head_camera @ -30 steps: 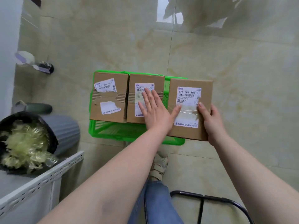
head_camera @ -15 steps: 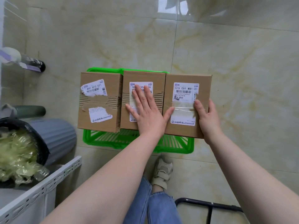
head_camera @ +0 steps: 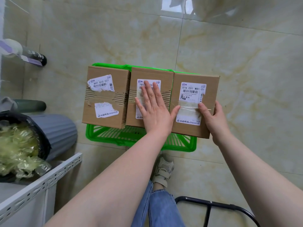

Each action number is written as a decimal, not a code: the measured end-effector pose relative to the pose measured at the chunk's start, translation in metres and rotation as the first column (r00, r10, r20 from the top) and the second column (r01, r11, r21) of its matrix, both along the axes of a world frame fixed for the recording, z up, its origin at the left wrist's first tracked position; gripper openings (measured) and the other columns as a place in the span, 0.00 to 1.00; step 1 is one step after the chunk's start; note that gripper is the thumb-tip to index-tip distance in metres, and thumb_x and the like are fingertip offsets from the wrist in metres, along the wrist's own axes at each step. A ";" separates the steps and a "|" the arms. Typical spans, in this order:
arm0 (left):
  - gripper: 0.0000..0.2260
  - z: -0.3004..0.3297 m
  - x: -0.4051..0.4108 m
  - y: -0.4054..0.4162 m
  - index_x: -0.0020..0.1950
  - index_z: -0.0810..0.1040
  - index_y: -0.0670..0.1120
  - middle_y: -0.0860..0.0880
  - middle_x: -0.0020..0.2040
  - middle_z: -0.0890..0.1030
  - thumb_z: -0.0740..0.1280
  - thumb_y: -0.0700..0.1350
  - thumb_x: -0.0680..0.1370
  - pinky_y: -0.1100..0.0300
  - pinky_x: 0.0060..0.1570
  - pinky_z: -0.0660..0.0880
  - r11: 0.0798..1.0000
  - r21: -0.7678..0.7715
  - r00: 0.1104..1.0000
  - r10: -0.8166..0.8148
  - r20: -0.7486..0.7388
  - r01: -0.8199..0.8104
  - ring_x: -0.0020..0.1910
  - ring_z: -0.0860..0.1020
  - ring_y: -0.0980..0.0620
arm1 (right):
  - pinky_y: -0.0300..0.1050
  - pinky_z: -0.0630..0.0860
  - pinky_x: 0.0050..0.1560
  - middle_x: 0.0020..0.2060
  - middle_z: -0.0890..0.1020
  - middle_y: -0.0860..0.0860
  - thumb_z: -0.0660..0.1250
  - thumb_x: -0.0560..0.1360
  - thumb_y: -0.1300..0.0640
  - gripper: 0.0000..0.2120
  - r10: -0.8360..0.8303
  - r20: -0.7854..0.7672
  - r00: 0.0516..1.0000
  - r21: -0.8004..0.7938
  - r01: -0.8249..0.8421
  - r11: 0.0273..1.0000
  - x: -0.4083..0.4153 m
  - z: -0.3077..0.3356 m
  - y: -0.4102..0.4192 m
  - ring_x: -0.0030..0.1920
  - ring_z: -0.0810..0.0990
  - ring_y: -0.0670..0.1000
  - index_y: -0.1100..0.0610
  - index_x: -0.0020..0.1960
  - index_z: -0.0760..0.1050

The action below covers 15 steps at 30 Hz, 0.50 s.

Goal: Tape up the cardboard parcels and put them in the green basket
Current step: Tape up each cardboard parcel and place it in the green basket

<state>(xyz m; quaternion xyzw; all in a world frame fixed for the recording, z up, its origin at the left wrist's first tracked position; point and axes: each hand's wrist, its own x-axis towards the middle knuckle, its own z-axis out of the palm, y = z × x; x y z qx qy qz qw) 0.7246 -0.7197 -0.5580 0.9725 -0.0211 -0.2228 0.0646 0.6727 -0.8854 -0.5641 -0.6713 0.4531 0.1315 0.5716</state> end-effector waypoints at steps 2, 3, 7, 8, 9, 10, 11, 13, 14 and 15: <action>0.46 0.001 0.000 0.000 0.77 0.32 0.41 0.40 0.78 0.33 0.51 0.70 0.77 0.41 0.73 0.35 1.000 -0.016 1.000 -0.005 -0.007 0.005 0.77 0.33 0.43 | 0.56 0.70 0.69 0.70 0.72 0.53 0.73 0.72 0.43 0.39 -0.007 -0.029 1.000 -0.020 0.007 1.000 0.001 0.001 -0.001 0.69 0.72 0.52 0.52 0.76 0.59; 0.46 0.001 -0.001 0.001 0.78 0.32 0.41 0.40 0.78 0.33 0.51 0.69 0.77 0.41 0.73 0.35 1.000 -0.022 1.000 -0.004 -0.012 0.004 0.77 0.33 0.43 | 0.56 0.70 0.69 0.71 0.70 0.53 0.73 0.71 0.43 0.41 -0.009 -0.044 0.999 -0.030 0.008 1.000 0.001 0.002 0.000 0.69 0.72 0.53 0.51 0.77 0.58; 0.44 0.007 0.000 0.003 0.79 0.36 0.42 0.40 0.79 0.36 0.53 0.68 0.78 0.42 0.75 0.36 0.999 -0.051 1.000 0.017 -0.026 -0.018 0.78 0.36 0.43 | 0.55 0.65 0.72 0.75 0.64 0.54 0.73 0.71 0.42 0.45 0.013 -0.104 0.994 -0.106 -0.024 0.994 0.003 0.011 0.005 0.73 0.66 0.53 0.53 0.79 0.52; 0.43 0.010 0.001 0.004 0.79 0.37 0.42 0.40 0.79 0.38 0.54 0.67 0.78 0.42 0.75 0.36 0.997 -0.068 0.999 0.029 -0.023 -0.031 0.78 0.37 0.43 | 0.54 0.64 0.72 0.75 0.63 0.55 0.72 0.72 0.42 0.45 0.017 -0.120 0.993 -0.152 -0.035 0.988 0.005 0.015 0.007 0.73 0.65 0.54 0.53 0.79 0.52; 0.42 0.014 0.001 0.005 0.80 0.39 0.43 0.40 0.80 0.39 0.55 0.66 0.78 0.43 0.75 0.37 0.995 -0.089 0.999 0.041 -0.018 -0.042 0.79 0.38 0.43 | 0.53 0.63 0.72 0.75 0.64 0.55 0.72 0.72 0.42 0.43 0.014 -0.129 0.992 -0.219 -0.042 0.975 0.006 0.021 0.009 0.73 0.65 0.54 0.54 0.78 0.54; 0.41 0.019 0.002 0.007 0.80 0.41 0.44 0.41 0.80 0.41 0.56 0.65 0.79 0.44 0.75 0.37 0.993 -0.110 0.999 0.048 -0.013 -0.049 0.79 0.40 0.43 | 0.51 0.63 0.71 0.74 0.65 0.54 0.71 0.72 0.42 0.41 0.010 -0.131 0.991 -0.306 -0.049 0.951 0.007 0.029 0.012 0.73 0.65 0.55 0.55 0.77 0.57; 0.40 0.025 0.002 0.009 0.80 0.43 0.45 0.41 0.80 0.42 0.57 0.64 0.79 0.45 0.75 0.38 0.990 -0.129 0.999 0.051 -0.007 -0.052 0.79 0.42 0.43 | 0.50 0.63 0.70 0.72 0.67 0.54 0.71 0.73 0.43 0.37 0.007 -0.124 0.992 -0.404 -0.057 0.913 0.008 0.038 0.016 0.72 0.65 0.55 0.56 0.75 0.60; 0.36 0.041 0.002 0.017 0.80 0.50 0.46 0.42 0.80 0.49 0.58 0.63 0.79 0.46 0.76 0.44 0.983 -0.173 0.998 0.068 0.006 -0.066 0.79 0.48 0.43 | 0.49 0.65 0.66 0.67 0.72 0.54 0.70 0.74 0.44 0.29 0.022 -0.080 0.997 -0.559 -0.063 0.827 0.010 0.058 0.028 0.68 0.68 0.55 0.56 0.70 0.67; 0.33 0.051 0.002 0.022 0.79 0.54 0.46 0.42 0.79 0.54 0.59 0.62 0.80 0.48 0.76 0.49 0.973 -0.212 0.995 0.096 0.006 -0.092 0.78 0.53 0.43 | 0.48 0.67 0.63 0.63 0.74 0.53 0.69 0.74 0.45 0.25 0.042 -0.045 0.998 -0.586 -0.060 0.808 0.012 0.069 0.037 0.65 0.70 0.54 0.55 0.66 0.70; 0.30 0.062 0.001 0.029 0.77 0.59 0.46 0.43 0.77 0.59 0.59 0.60 0.80 0.49 0.74 0.55 0.954 -0.265 0.990 0.139 -0.013 -0.137 0.75 0.58 0.44 | 0.47 0.69 0.60 0.59 0.77 0.51 0.70 0.74 0.47 0.20 0.065 -0.009 0.998 -0.565 -0.059 0.823 0.014 0.081 0.047 0.62 0.73 0.53 0.54 0.62 0.73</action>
